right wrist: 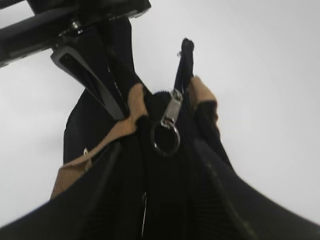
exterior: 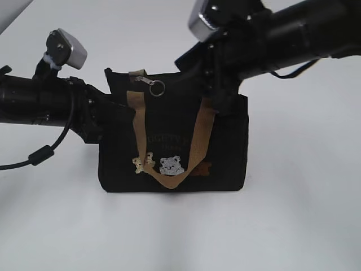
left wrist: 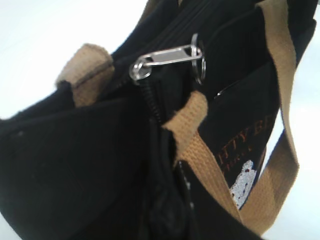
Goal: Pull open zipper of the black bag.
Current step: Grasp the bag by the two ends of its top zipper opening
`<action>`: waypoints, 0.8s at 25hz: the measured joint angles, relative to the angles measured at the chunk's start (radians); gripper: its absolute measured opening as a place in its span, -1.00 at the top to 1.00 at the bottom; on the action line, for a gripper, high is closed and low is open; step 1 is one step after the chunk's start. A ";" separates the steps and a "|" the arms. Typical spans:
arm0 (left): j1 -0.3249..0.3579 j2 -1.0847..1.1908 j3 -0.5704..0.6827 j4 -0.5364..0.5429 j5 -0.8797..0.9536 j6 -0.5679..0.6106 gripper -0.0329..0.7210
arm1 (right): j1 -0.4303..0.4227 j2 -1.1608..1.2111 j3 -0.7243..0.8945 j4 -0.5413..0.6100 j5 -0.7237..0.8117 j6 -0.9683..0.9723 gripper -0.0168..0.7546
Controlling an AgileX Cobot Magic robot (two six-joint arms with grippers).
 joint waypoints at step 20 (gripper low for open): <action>0.000 0.000 0.000 0.000 -0.001 0.000 0.74 | 0.109 0.167 -0.127 -0.116 -0.138 -0.005 0.40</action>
